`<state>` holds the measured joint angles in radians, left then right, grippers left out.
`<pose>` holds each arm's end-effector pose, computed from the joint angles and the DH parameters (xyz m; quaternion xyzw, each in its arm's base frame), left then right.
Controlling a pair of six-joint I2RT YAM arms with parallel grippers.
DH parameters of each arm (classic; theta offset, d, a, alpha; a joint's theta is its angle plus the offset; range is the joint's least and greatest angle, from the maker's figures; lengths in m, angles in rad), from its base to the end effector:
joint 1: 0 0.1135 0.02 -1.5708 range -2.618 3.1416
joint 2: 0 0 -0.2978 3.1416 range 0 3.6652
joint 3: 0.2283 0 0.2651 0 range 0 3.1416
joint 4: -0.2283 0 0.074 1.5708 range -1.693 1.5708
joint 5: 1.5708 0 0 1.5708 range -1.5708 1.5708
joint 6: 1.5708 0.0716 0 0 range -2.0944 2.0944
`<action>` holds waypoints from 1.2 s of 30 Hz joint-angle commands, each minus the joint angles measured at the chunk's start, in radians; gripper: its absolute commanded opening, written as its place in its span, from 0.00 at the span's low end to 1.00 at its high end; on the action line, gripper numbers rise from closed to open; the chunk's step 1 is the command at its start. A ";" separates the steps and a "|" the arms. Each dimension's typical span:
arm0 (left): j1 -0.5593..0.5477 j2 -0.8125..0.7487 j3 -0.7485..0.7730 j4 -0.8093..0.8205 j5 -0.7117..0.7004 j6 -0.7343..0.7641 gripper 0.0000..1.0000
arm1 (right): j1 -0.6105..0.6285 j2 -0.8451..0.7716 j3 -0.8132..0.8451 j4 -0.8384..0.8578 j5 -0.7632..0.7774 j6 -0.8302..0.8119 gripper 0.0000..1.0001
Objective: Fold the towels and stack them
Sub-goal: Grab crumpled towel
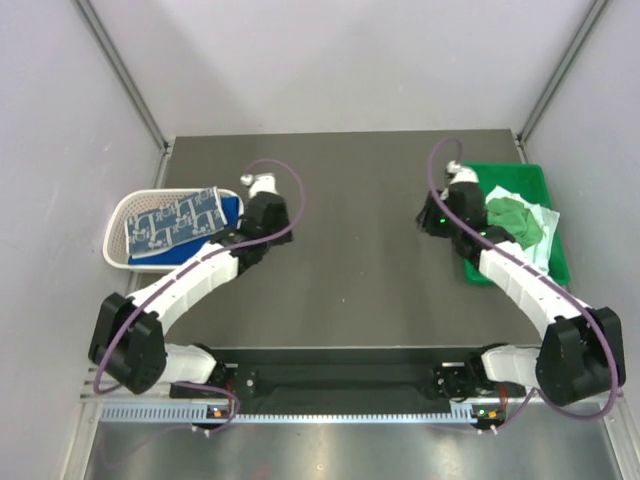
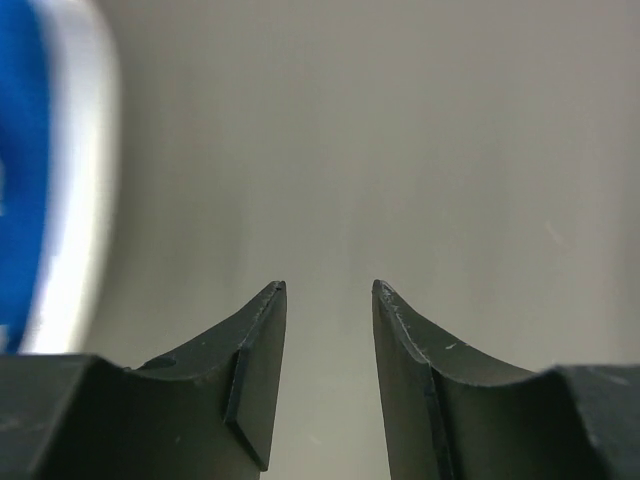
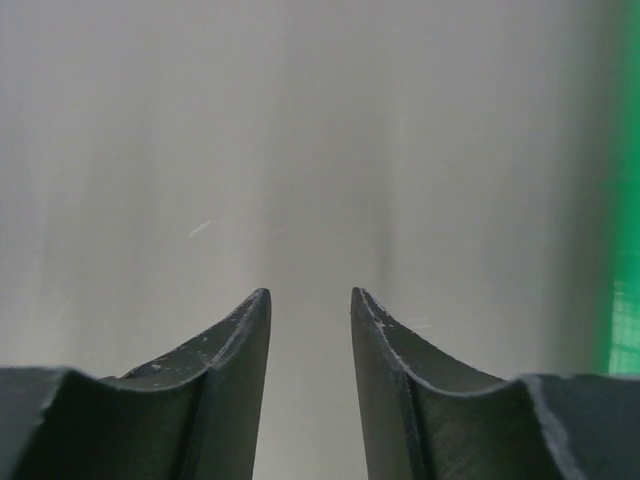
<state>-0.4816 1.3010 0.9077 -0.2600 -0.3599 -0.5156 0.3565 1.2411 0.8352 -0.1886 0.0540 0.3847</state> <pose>0.2901 -0.1231 0.2713 -0.0942 0.8807 -0.0674 0.4594 0.2872 0.1028 0.2669 0.0251 0.8826 0.1476 0.4456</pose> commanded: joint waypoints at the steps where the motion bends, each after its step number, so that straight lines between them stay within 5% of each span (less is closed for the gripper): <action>1: -0.113 0.053 0.088 -0.011 0.101 0.041 0.45 | -0.154 -0.032 0.048 -0.092 0.073 -0.014 0.40; 5: -0.241 0.081 0.125 -0.024 0.205 0.075 0.45 | -0.293 0.018 0.064 -0.126 0.118 -0.013 0.43; 12: -0.285 0.049 0.125 -0.024 0.355 0.104 0.45 | -0.480 0.113 0.096 -0.133 0.201 -0.024 0.51; 23: -0.301 -0.017 0.054 0.008 0.455 0.095 0.46 | -0.542 0.349 0.223 -0.114 0.279 -0.014 0.61; 26: -0.302 -0.019 0.056 0.015 0.466 0.091 0.46 | -0.542 0.418 0.258 -0.109 0.276 -0.009 0.53; 29: -0.301 -0.020 0.056 0.016 0.463 0.095 0.45 | -0.544 0.445 0.277 -0.110 0.271 -0.003 0.30; 36: -0.301 -0.023 0.062 0.013 0.438 0.101 0.45 | -0.542 0.325 0.300 -0.150 0.251 -0.013 0.00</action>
<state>-0.7799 1.3094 0.9703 -0.2916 0.0856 -0.4305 -0.1738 1.6611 1.0691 -0.3305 0.3050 0.3737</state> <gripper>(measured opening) 0.455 0.025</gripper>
